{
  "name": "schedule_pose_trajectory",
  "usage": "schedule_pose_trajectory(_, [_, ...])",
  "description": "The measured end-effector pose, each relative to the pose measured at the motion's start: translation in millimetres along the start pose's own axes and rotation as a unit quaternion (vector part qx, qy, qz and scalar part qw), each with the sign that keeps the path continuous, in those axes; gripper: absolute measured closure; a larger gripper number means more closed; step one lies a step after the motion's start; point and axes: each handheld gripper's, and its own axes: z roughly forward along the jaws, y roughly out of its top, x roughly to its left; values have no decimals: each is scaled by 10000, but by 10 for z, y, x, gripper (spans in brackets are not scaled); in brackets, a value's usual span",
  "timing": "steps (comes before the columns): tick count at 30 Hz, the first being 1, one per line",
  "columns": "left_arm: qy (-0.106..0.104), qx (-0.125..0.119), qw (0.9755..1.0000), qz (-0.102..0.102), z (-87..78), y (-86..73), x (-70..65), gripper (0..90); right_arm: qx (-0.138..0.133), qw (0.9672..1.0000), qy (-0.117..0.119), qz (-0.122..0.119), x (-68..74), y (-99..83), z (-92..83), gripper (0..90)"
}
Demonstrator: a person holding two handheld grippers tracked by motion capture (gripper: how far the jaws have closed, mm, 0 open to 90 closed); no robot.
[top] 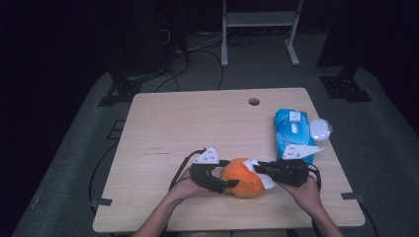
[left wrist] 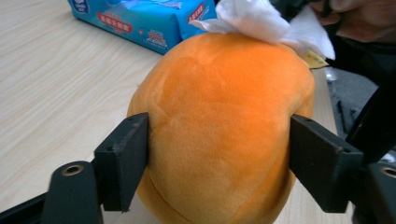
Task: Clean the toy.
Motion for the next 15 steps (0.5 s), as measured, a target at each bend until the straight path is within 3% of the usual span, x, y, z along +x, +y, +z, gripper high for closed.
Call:
schedule_pose_trajectory(3, [111,67,9997,201,35,64,-96,265,-67,9998,157,-123,104,75,51,820])
schedule_pose_trajectory(7, [213,221,9982,509,74,94,-207,265,54,9986,179,-485,257,156,157,820])
schedule_pose_trajectory(10, [113,119,9989,435,59,76,-178,248,70,9988,203,-436,203,139,124,821])
schedule_pose_trajectory(15, [13,19,9999,-144,98,28,-67,134,-8,9999,74,-156,46,52,-4,820])
